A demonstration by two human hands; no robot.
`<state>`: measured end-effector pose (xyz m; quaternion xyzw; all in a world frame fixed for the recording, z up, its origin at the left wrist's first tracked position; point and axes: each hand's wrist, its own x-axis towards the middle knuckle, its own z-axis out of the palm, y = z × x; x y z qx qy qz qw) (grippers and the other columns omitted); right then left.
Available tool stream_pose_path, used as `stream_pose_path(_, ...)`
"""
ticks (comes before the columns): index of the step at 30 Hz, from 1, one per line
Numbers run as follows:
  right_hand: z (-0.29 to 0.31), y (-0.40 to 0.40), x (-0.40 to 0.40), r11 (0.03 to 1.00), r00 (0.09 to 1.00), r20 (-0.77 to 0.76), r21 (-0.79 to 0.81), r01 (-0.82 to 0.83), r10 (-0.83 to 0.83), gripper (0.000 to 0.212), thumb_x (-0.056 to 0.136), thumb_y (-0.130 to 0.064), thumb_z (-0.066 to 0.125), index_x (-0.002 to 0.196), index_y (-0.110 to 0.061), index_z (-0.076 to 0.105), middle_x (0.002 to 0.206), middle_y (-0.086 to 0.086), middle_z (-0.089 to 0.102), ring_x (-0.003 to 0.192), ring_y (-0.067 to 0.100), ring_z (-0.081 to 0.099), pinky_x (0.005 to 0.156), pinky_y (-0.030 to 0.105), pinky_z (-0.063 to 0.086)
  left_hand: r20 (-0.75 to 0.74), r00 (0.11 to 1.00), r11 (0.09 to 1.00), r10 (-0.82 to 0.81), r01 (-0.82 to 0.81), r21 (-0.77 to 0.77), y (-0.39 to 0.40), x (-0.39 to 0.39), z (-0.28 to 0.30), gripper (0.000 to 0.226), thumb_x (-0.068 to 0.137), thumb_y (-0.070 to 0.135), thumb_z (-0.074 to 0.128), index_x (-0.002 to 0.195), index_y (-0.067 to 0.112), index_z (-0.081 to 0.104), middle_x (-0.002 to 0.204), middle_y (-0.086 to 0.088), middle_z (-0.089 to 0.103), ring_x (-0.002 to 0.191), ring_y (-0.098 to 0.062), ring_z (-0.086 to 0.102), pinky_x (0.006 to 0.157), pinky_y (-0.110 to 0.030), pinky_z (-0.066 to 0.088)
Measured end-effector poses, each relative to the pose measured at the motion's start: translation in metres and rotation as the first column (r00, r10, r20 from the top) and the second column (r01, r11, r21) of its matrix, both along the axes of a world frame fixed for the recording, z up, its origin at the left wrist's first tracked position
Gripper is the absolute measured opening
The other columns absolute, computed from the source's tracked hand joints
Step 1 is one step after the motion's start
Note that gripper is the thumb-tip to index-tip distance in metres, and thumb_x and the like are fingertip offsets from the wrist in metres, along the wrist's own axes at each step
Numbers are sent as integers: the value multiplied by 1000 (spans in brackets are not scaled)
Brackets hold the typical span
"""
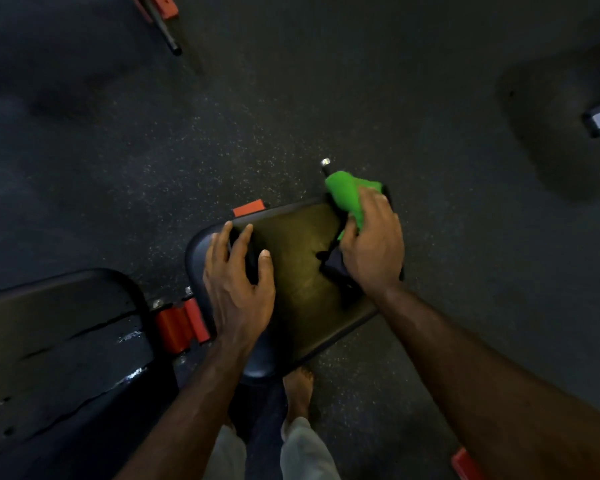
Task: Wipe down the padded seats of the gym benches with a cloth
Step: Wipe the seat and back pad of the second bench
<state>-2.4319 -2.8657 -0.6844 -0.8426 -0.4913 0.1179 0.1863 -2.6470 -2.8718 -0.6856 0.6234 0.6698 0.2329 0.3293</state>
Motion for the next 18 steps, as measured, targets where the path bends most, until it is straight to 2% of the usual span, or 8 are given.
stream_pose_path(1,3,2,-6,991,991,-18,-7,132,-132,58,92,-25,52,150,-18,49,150,6,53,140,28,47,115,56,39,6,1000,1000,-2,2,-4,-1,2,0,51,100,40,55,147,22,53,165,-2,33,155,-23,22,122,-50,21)
stream_pose_path(2,6,1,-16,988,988,1,-18,155,-155,59,93,-24,53,152,-18,46,152,8,50,141,29,45,116,56,38,12,1000,1000,-3,3,-7,-2,2,1,52,99,41,54,147,22,53,165,-2,32,154,-23,22,121,-48,19)
stream_pose_path(5,5,-22,-21,990,986,98,-70,-126,133,71,90,-19,58,158,-22,38,163,8,37,152,30,31,123,53,26,19,1000,1000,-13,13,-10,-1,9,4,55,97,41,53,148,21,53,165,-3,31,155,-24,21,121,-45,16)
stream_pose_path(6,2,-27,-12,989,985,100,-67,-135,141,70,91,-20,57,158,-23,38,164,7,36,152,28,32,123,52,26,18,1000,1000,-18,19,-20,-1,11,5,56,97,41,53,149,21,51,166,-3,31,155,-24,20,121,-43,15)
stream_pose_path(8,-4,-32,0,996,995,48,-18,86,-85,62,94,-24,53,155,-20,42,158,9,45,146,29,41,119,54,37,17,1000,999,-21,21,-32,-1,12,7,58,96,42,52,150,21,49,166,-2,30,156,-23,19,120,-41,13)
stream_pose_path(10,-5,-39,-7,946,944,-61,14,325,-324,58,96,-26,50,152,-16,44,153,12,50,141,31,46,113,54,42,24,999,999,-23,24,-30,-1,11,7,58,97,42,53,150,21,49,166,-3,30,155,-24,20,121,-44,15)
stream_pose_path(15,-6,-87,-29,864,850,-213,43,501,-482,55,104,-24,51,156,-13,39,157,12,45,145,30,42,119,42,35,38,999,999,-21,22,-34,-1,13,5,56,96,41,54,149,21,51,166,-4,30,155,-25,19,122,-52,19)
stream_pose_path(18,-8,-116,-54,782,749,-317,34,622,-582,65,101,-37,47,157,-7,35,152,17,51,138,32,51,110,31,37,50,999,1000,-14,15,-17,-2,15,2,55,96,39,56,148,21,53,166,-4,29,155,-26,20,123,-53,22)
